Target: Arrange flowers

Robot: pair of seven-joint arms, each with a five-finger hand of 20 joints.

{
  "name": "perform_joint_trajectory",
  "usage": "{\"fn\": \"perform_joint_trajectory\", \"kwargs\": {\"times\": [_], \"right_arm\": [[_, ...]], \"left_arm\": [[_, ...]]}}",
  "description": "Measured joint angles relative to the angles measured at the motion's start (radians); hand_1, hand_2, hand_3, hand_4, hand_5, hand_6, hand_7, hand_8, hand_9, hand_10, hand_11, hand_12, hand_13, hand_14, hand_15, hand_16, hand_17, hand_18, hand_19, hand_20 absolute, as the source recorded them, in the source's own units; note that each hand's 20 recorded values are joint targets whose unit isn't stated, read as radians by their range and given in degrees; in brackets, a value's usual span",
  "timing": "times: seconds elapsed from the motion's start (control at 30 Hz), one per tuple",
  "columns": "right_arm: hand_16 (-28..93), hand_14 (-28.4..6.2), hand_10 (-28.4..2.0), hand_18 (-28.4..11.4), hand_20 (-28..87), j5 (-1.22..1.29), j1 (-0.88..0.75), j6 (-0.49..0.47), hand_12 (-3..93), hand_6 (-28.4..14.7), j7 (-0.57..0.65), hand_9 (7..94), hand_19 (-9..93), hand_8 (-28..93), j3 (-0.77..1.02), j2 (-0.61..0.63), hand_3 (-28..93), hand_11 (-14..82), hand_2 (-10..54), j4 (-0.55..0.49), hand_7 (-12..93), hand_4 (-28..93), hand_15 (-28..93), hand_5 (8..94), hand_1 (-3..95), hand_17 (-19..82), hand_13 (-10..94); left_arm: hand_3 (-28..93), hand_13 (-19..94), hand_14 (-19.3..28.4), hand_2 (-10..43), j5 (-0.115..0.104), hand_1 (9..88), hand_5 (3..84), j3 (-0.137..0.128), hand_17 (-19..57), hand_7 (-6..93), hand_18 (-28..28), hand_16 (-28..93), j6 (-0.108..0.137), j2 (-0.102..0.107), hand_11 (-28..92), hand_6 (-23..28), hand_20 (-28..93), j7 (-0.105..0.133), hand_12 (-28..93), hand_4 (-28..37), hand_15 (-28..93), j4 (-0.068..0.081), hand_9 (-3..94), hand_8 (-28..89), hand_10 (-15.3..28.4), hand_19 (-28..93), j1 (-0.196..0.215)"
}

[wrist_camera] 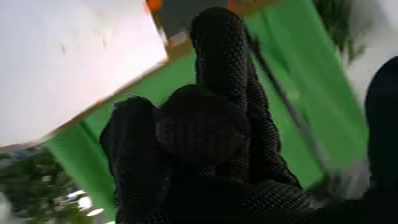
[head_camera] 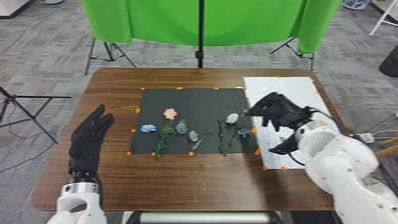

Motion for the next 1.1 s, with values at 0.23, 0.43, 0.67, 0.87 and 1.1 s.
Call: {"fn": "perform_joint_trajectory", "kwargs": {"times": [0.23,0.43,0.67,0.87,1.1], "right_arm": [[15,-11.4,-15.0,-12.0,27,0.413,-0.115,0.132,14.3,-0.1,-0.263,40.5,0,-6,0.303,-0.168,67,4.1,3.2,0.036,6,-15,4,39.6,8.0,14,25],[13,-10.4,-14.4,-10.7,26,0.638,-0.203,-0.075,13.5,0.5,-0.342,39.5,0,-7,0.412,-0.232,70,3.9,3.4,0.087,6,-16,4,37.6,5.8,13,23],[12,-9.9,-14.9,-10.3,24,0.867,-0.272,-0.023,11.7,0.5,-0.364,36.8,0,-7,0.35,-0.248,70,2.7,3.6,0.086,6,-17,4,36.5,5.2,12,23],[11,-10.1,-14.9,-10.0,24,0.796,-0.268,-0.033,11.0,0.3,-0.372,36.9,0,-7,0.338,-0.249,71,3.1,4.3,0.083,7,-16,4,36.7,5.7,12,23],[11,-10.2,-15.0,-10.0,24,0.799,-0.264,-0.055,11.1,0.2,-0.371,38.1,0,-7,0.327,-0.248,72,3.7,4.3,0.083,7,-16,4,37.9,5.9,12,22]], "left_arm": [[69,34,14.3,-7.5,0.018,23.9,43.7,0.003,5.6,7.6,10.0,2,-0.014,0.0,14,3.4,18,0.0,12,-19.3,10,0.0,43.2,-5,12.5,1,0.0],[69,34,14.4,-7.5,0.061,23.9,43.7,0.004,5.5,7.7,10.1,2,-0.029,0.0,14,3.3,18,-0.001,12,-19.2,10,-0.002,43.2,-5,12.4,1,0.0],[69,34,15.2,-7.3,0.081,23.9,43.8,0.004,5.9,7.6,10.9,2,-0.044,0.005,14,3.3,19,-0.002,12,-19.1,9,-0.003,43.3,-5,12.4,2,0.003],[69,34,15.1,-7.4,0.084,23.9,43.8,0.004,5.7,7.6,11.0,2,-0.051,0.012,14,3.3,19,-0.003,12,-19.1,10,-0.003,43.2,-5,12.4,2,0.003],[69,34,15.2,-7.2,0.085,24.1,43.8,0.005,5.5,7.6,11.3,2,-0.056,0.012,14,3.2,19,-0.003,12,-19.0,9,-0.001,43.2,-5,12.5,2,0.002]]}}
